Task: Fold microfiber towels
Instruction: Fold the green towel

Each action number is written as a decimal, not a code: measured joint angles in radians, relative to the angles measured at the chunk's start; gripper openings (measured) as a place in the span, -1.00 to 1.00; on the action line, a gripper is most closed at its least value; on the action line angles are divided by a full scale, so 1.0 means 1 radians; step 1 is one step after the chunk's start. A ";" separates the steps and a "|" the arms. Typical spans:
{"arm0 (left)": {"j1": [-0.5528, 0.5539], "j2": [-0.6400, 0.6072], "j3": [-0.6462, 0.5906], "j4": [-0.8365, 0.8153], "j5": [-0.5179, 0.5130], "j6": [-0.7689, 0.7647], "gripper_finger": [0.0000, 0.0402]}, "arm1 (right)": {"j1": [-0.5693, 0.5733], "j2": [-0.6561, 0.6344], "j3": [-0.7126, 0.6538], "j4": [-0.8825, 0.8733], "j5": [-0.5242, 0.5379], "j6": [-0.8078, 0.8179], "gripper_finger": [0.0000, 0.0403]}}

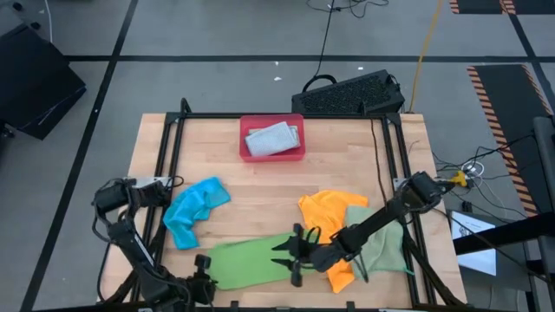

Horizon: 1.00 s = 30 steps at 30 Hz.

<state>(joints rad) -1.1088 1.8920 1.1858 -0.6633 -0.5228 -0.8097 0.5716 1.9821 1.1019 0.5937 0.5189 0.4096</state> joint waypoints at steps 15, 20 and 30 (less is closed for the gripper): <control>0.160 -0.147 0.002 0.026 0.214 0.066 -0.89 | 0.009 0.281 0.470 -0.160 0.032 -0.210 -0.07; 0.229 -0.151 0.002 0.029 0.344 0.096 -0.96 | -0.002 0.364 0.576 -0.147 0.029 -0.201 0.03; 0.301 -0.210 0.003 0.043 0.389 0.147 -0.88 | -0.003 0.423 0.609 -0.131 -0.016 -0.134 -0.01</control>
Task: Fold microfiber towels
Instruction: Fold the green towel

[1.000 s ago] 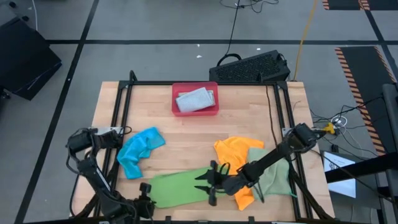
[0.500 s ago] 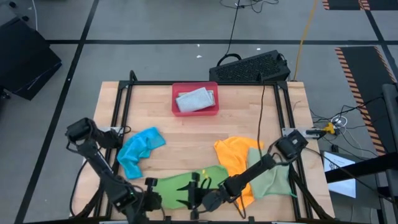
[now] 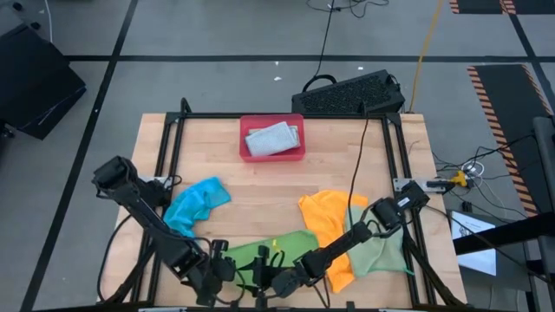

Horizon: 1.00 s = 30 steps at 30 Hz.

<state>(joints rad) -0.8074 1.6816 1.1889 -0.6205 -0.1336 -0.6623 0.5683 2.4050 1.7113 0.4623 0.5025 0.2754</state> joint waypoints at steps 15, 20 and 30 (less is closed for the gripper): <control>0.056 -0.002 0.000 0.046 0.048 0.121 -0.88 | -0.027 0.011 -0.001 0.041 -0.061 0.026 -0.07; 0.056 -0.002 0.000 0.048 0.047 0.143 -0.97 | -0.038 0.011 -0.001 0.018 -0.061 0.038 -0.36; 0.028 -0.002 0.000 0.047 -0.064 0.157 -0.50 | -0.036 0.011 -0.001 0.007 -0.061 -0.002 -0.96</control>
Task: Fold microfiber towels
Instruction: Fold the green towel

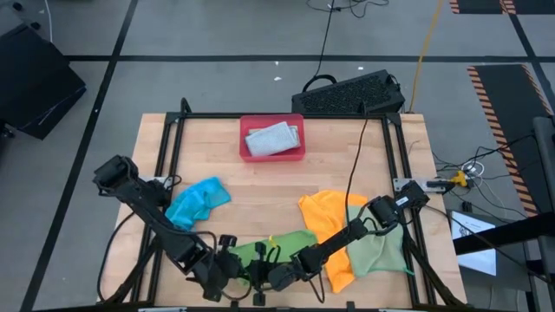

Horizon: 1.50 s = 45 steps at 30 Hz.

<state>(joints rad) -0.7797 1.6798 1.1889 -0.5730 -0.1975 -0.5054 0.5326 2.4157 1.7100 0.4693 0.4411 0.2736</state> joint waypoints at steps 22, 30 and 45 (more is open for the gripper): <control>-0.325 0.010 -0.273 0.169 -0.510 -0.267 0.41 | 0.005 -0.001 0.000 0.009 0.003 0.048 -0.96; -0.321 0.010 -0.323 0.186 -0.546 -0.234 0.12 | 0.002 -0.001 0.000 0.028 0.009 0.057 -0.96; -0.323 -0.014 -0.314 0.111 -0.591 -0.253 -0.95 | -0.021 -0.038 -0.002 -0.024 0.000 0.025 -0.96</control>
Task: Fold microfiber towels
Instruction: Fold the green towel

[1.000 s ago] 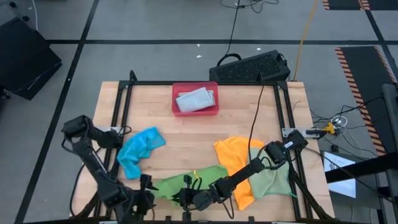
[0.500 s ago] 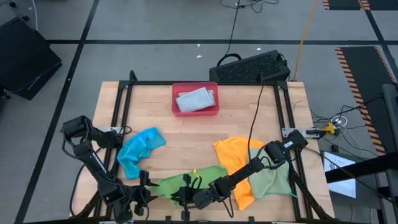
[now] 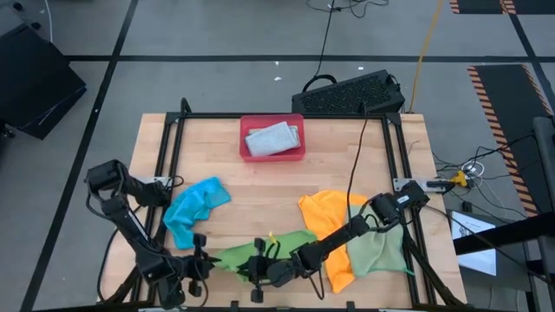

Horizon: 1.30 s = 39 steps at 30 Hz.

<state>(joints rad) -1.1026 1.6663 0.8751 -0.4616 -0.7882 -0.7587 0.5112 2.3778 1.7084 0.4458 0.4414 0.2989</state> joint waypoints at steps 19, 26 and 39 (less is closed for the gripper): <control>0.187 -0.583 0.066 -0.394 -0.230 0.187 -0.98 | -0.293 -0.398 0.001 -0.255 -0.262 -0.410 -0.96; 0.261 -0.810 0.147 -0.258 -0.279 0.486 -0.98 | -0.472 -0.581 0.001 -0.344 -0.547 -0.344 -0.96; 0.327 -0.745 0.147 -0.121 0.140 0.487 -0.97 | -0.424 -0.625 -0.042 -0.524 -0.778 -0.166 -0.96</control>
<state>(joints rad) -0.7757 0.9208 1.0217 -0.5831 -0.6480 -0.2718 0.0870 1.7527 1.6661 -0.0782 -0.3366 0.1328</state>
